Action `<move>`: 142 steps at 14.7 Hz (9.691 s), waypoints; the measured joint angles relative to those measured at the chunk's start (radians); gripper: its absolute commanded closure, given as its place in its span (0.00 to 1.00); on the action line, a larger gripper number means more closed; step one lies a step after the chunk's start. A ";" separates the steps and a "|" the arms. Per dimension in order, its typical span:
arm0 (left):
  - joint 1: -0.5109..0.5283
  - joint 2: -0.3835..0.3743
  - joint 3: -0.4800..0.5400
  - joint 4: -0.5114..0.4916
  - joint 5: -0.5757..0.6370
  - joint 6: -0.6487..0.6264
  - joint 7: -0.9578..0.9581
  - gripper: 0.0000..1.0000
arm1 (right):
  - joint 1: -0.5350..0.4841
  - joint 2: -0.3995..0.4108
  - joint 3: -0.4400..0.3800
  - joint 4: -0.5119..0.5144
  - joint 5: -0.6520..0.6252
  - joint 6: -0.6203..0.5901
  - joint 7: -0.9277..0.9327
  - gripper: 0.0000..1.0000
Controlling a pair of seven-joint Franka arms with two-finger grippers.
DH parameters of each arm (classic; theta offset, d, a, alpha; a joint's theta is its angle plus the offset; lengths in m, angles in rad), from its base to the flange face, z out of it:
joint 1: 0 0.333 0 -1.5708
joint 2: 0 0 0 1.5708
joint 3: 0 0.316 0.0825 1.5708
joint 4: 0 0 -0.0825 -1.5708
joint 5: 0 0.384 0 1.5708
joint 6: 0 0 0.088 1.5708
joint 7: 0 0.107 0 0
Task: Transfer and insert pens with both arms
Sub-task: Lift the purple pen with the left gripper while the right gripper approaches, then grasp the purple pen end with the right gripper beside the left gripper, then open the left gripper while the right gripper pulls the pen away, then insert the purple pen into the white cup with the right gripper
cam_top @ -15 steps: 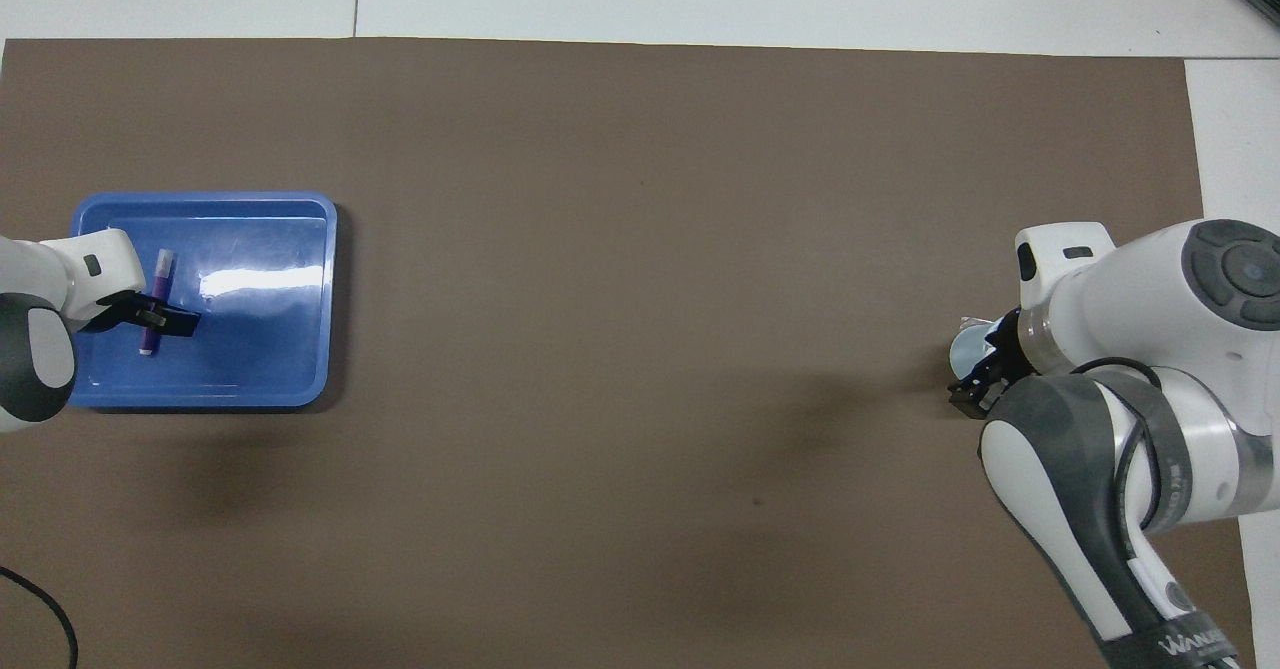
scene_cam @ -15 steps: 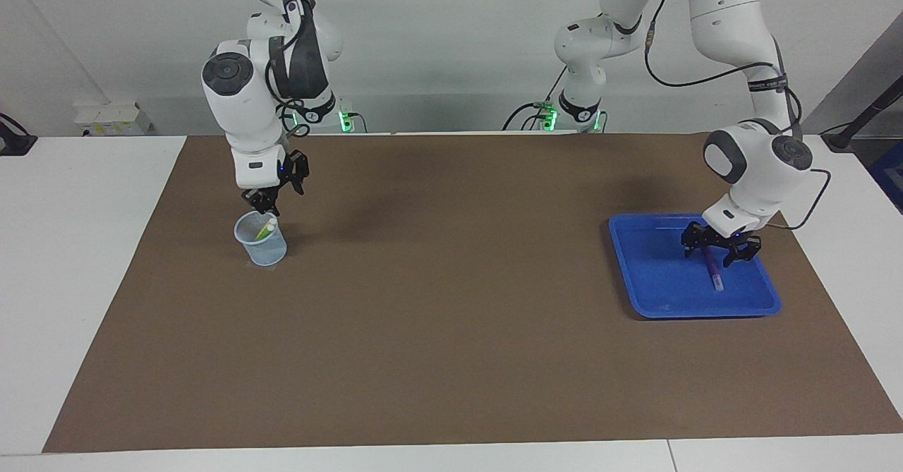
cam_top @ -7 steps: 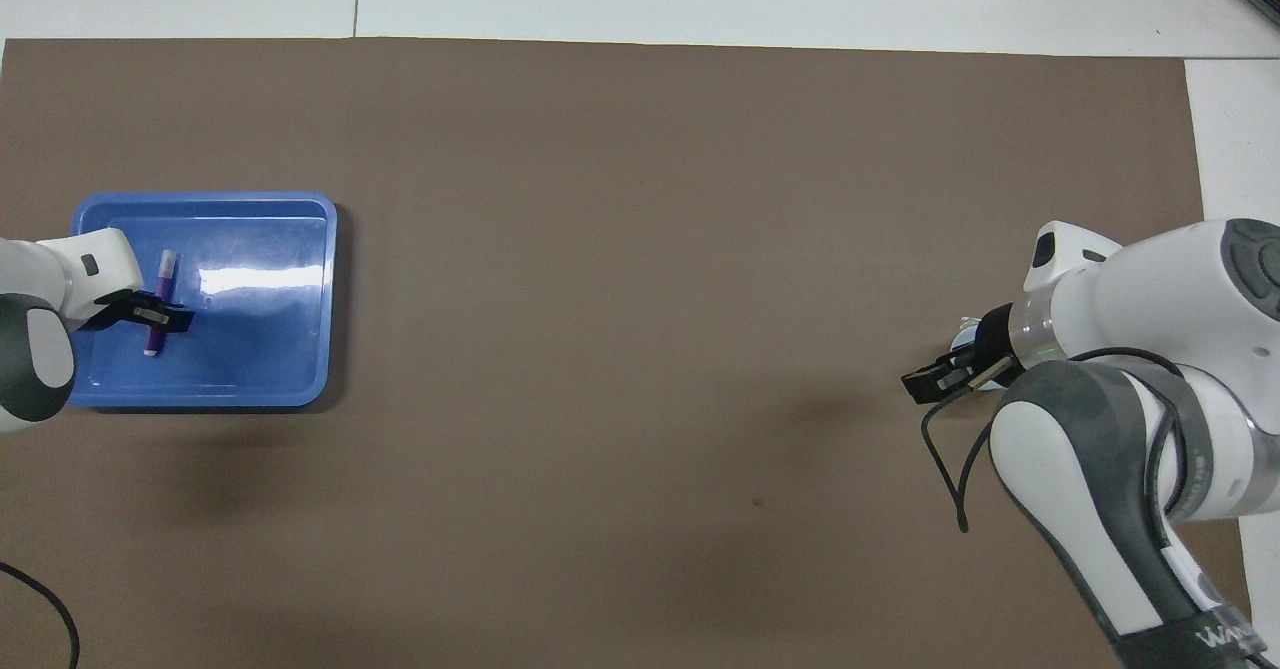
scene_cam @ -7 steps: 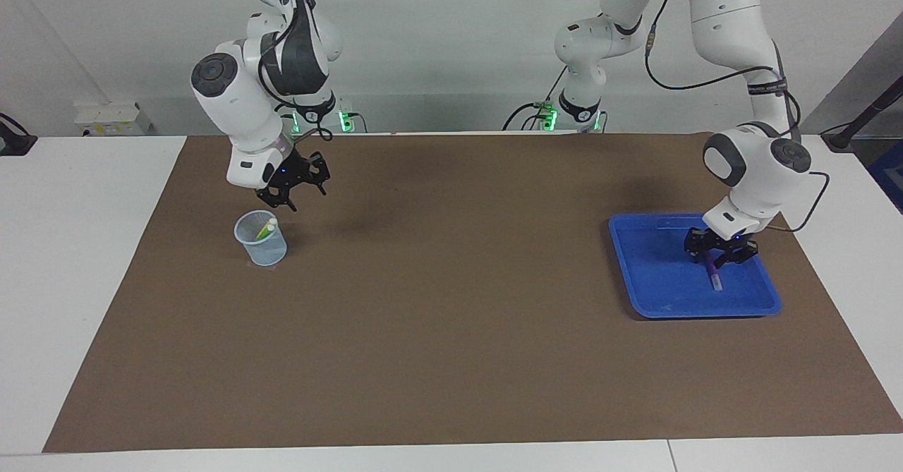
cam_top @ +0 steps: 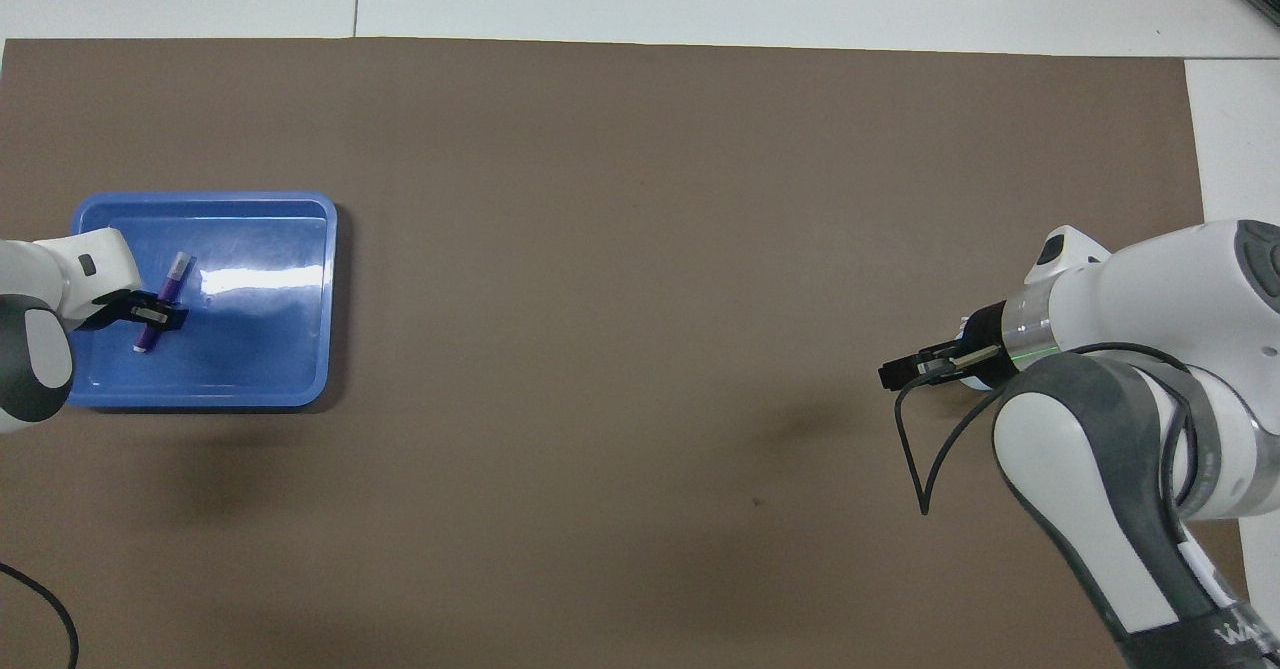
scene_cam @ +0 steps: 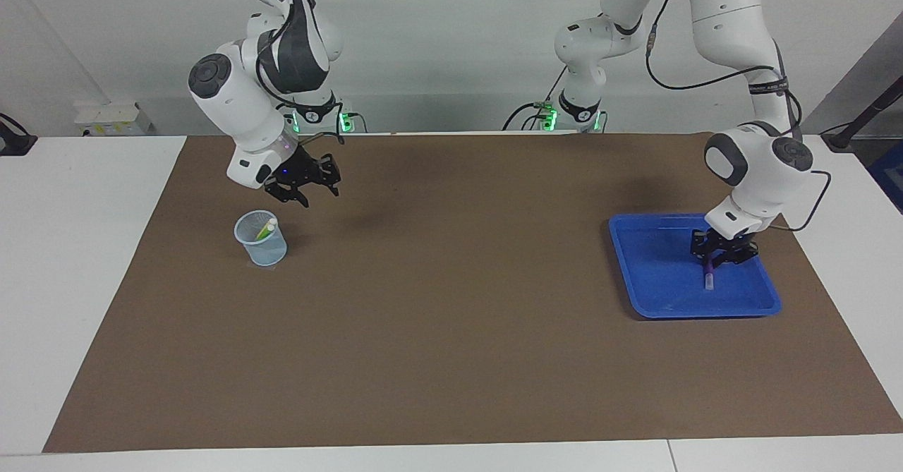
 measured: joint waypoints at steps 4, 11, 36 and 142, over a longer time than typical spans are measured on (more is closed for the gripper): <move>0.000 0.000 0.000 0.005 0.000 -0.013 0.000 1.00 | 0.019 0.000 0.000 0.000 0.061 0.000 0.145 0.32; -0.006 -0.029 -0.014 0.119 0.000 -0.292 -0.101 1.00 | 0.051 -0.005 0.004 0.001 0.170 0.001 0.412 0.32; -0.277 -0.368 -0.100 -0.032 -0.651 -0.534 -1.649 1.00 | 0.365 -0.005 0.011 0.043 0.436 0.416 0.941 0.12; -0.258 -0.373 -0.029 0.487 0.045 -0.865 -0.747 0.00 | -0.040 0.094 -0.001 0.053 -0.468 0.106 -0.649 0.23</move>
